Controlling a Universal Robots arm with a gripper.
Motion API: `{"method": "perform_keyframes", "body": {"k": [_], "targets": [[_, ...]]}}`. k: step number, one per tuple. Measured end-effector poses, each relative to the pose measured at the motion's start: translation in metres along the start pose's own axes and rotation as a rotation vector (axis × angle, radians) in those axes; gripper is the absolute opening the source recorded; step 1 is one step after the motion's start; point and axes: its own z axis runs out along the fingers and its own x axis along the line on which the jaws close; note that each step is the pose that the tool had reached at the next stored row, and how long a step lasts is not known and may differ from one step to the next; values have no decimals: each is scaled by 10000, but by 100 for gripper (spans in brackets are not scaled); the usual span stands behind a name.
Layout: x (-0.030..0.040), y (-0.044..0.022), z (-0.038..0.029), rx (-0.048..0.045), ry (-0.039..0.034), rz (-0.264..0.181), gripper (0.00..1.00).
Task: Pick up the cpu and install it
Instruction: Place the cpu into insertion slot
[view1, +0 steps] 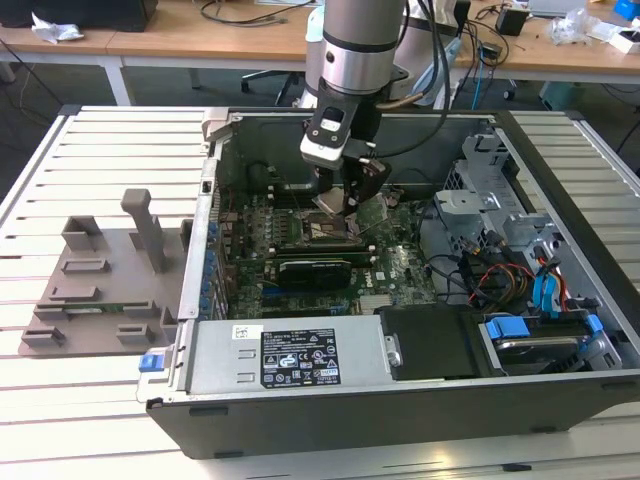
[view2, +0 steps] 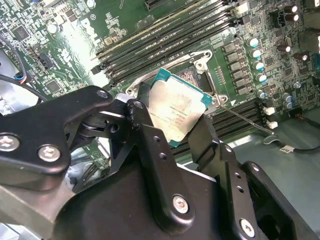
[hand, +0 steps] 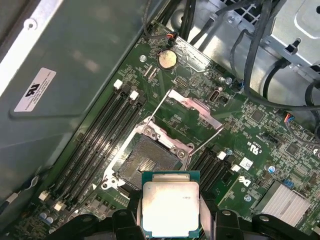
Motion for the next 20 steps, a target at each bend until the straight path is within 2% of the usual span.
{"method": "perform_keyframes", "body": {"k": [9,20], "targets": [[0,0,3,9,20,485,55],[0,0,6,35,74,1829,55]]}}
